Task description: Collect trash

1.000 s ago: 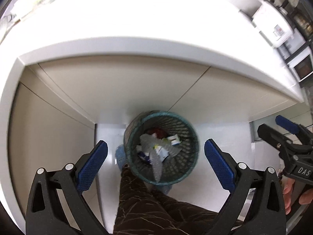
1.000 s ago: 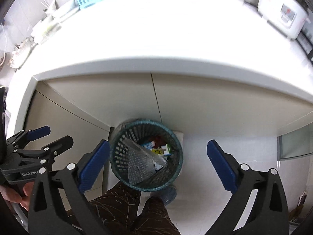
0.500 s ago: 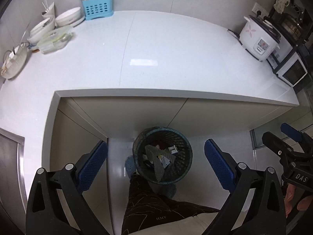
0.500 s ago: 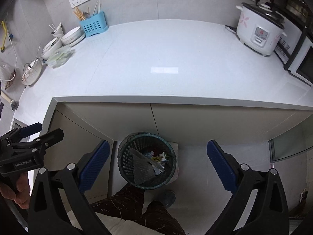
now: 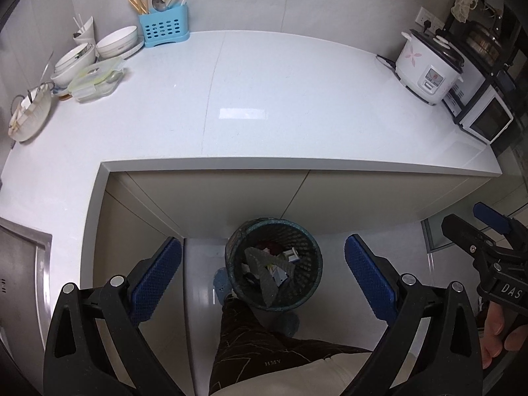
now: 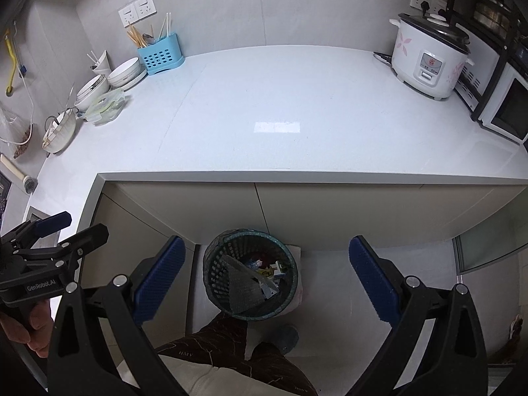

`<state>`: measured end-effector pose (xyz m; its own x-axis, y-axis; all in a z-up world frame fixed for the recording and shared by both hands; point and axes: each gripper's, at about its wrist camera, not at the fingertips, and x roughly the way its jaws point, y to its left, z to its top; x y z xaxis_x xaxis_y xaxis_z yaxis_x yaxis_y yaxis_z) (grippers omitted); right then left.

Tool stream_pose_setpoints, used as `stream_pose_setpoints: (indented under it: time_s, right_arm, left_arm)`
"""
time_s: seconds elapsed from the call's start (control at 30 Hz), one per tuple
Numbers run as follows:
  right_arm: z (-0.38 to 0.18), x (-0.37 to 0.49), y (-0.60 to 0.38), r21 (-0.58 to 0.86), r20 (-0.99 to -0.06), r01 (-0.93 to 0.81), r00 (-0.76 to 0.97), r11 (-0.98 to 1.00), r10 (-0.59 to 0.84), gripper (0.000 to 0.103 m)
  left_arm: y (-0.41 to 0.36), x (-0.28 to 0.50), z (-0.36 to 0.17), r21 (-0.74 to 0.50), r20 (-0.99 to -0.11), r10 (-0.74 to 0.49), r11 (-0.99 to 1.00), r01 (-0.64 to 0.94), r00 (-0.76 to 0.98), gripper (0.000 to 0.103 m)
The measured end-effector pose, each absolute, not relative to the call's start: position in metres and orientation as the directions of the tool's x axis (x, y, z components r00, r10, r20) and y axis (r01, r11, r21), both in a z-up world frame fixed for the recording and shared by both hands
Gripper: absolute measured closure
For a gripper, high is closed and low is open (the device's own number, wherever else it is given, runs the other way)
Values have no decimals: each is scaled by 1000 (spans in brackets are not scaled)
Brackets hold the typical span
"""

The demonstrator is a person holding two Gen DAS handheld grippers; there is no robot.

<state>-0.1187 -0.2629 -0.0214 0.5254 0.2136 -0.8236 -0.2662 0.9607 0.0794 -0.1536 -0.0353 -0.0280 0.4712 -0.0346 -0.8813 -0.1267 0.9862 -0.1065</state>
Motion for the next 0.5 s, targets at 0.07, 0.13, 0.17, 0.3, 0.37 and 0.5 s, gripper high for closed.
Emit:
stream_pose_setpoints:
  time_s: [0.07, 0.13, 0.17, 0.3, 0.37, 0.5]
  right_arm:
    - [-22, -119, -263, 80, -824, -267, 524, 960, 214, 8]
    - [-22, -118, -263, 80, -825, -270, 522, 959, 216, 8]
    - [-23, -118, -263, 80, -826, -270, 521, 960, 215, 8]
    - [-24, -117, -262, 78, -828, -269, 519, 960, 213, 8]
    - [-24, -117, -261, 80, -829, -269, 517, 960, 214, 8]
    - [-25, -117, -260, 80, -829, -267, 517, 960, 213, 8]
  left_arm:
    - [-36, -154, -29, -105, -883, -33, 986, -128, 468, 6]
    - [-36, -154, -30, -105, -884, -35, 986, -126, 466, 6]
    - [-35, -153, -30, -104, -884, -35, 987, -124, 466, 6]
    - [-35, -153, -30, -103, -885, -34, 987, -125, 464, 6]
    - [-35, -153, -31, -103, -885, -34, 987, -123, 464, 6]
    - [-34, -153, -31, -103, -885, -36, 987, -120, 464, 6]
